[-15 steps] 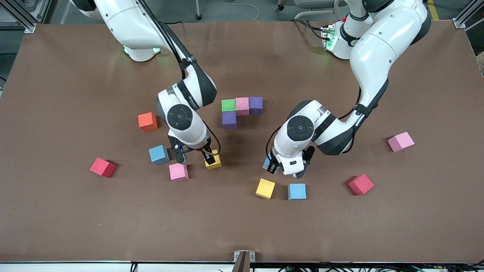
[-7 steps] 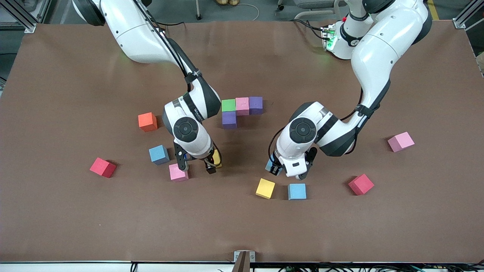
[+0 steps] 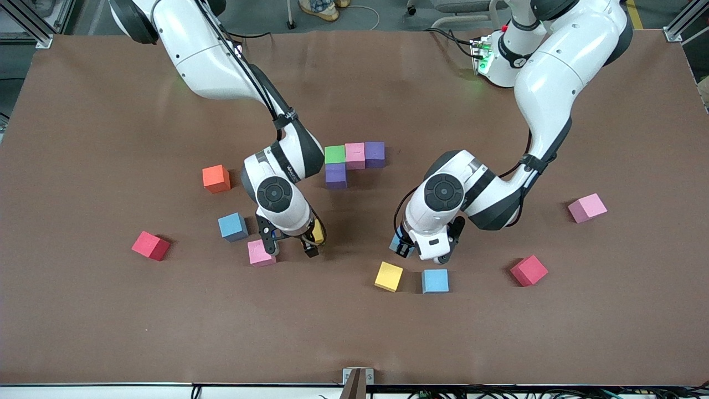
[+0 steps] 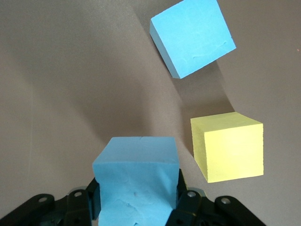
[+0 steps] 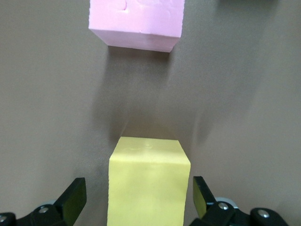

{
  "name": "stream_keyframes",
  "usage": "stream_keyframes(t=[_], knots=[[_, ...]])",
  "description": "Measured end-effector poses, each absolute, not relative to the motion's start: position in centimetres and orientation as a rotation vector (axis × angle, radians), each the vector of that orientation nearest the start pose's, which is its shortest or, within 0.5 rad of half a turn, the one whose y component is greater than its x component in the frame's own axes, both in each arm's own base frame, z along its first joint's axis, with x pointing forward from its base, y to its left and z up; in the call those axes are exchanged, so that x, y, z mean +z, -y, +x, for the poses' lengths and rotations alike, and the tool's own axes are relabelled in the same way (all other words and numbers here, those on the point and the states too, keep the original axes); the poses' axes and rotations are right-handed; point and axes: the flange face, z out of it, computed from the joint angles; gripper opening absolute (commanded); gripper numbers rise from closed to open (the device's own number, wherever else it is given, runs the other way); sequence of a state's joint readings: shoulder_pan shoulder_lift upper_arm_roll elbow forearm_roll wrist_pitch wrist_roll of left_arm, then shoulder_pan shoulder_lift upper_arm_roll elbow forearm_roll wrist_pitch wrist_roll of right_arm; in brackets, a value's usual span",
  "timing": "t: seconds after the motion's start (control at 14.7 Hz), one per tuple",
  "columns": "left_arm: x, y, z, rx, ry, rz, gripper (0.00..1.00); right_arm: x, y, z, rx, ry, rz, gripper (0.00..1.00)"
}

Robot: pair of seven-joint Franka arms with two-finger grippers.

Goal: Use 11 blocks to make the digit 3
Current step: 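Grasp the yellow cube with the right gripper while the left gripper lowers light-blue, then carry the yellow cube to the column below purple with the right gripper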

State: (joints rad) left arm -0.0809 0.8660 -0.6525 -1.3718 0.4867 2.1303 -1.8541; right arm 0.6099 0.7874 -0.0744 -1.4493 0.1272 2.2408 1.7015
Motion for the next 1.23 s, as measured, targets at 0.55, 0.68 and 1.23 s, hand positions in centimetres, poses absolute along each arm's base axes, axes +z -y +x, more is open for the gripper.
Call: stream_keyframes(t=[0.55,0.68,1.23], knots=[[27.1,38.6,62.9,0.057,1.635,-2.782,0.15,21.4,-38.2,61.5,0.053,-1.577,-2.677,0.0],[27.2,38.3,63.1,0.055,1.643,-2.779,0.15,21.5,-38.9,61.1,0.051,-1.262,-2.834,0.0],[27.4,37.6,63.6,0.051,1.664,-2.771,0.15,22.8,-46.4,55.8,0.037,-0.084,-3.098,0.01]])
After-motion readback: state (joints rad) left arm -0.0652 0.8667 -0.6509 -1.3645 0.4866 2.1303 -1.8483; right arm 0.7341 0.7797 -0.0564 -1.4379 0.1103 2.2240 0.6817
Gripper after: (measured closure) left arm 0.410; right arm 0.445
